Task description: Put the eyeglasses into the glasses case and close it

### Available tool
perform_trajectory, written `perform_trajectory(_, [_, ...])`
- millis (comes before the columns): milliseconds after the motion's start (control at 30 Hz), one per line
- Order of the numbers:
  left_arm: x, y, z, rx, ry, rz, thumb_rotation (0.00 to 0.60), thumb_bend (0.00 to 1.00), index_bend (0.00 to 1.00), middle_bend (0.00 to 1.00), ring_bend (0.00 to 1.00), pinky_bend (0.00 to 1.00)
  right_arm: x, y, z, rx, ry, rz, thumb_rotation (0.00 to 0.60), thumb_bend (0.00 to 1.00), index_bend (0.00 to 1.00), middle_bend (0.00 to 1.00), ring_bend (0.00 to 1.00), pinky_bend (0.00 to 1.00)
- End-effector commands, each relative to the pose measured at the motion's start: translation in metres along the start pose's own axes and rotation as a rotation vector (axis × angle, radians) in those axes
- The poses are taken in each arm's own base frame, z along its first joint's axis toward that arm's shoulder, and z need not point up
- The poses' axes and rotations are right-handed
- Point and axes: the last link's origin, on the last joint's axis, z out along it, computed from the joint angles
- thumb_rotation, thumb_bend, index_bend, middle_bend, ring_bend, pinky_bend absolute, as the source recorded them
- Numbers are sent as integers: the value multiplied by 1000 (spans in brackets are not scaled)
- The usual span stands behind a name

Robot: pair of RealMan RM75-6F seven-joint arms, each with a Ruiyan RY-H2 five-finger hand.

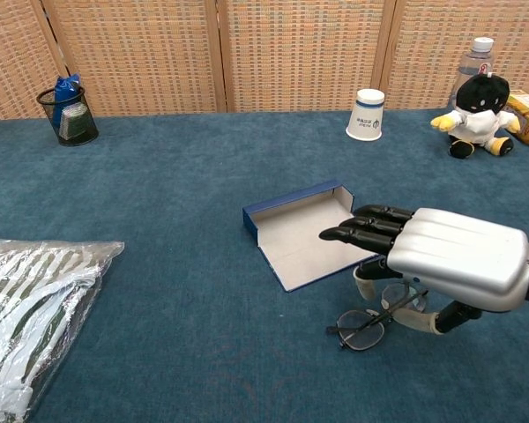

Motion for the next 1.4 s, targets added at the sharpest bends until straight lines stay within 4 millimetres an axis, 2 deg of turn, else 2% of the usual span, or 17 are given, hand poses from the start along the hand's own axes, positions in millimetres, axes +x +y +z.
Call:
perform_trajectory(33, [-1,0,0,-3,-4,2,600,142,0,0,0,0,-2,-2,1,8,-1,-8,600,429,429,26,0,0])
perform_trajectory(500, [0,-1,1,0,-9,-2,600,143,0,0,0,0,-10,-2,6,1,-23,-24,600,434,435,27,0,0])
perform_trajectory(767, [1,-2,0,5,-5,-7,600,143,0,0,0,0,-9,0,9,-5,-25,-30,600,438,549,37,0,0])
perform_trajectory(1000, [1,-2,0,5,-6,-9,600,144,0,0,0,0,-11,0,10,-9,-31,-29,600,440,604,60,0,0])
perform_trajectory(1233, [2,-3,0,6,-7,-10,600,144,0,0,0,0,-7,2,12,-24,-19,-17,600,452,619,73,0,1])
perform_trajectory(1400, [1,-4,0,10,-10,-10,600,144,0,0,0,0,5,4,14,-32,27,-5,600,453,620,76,0,5])
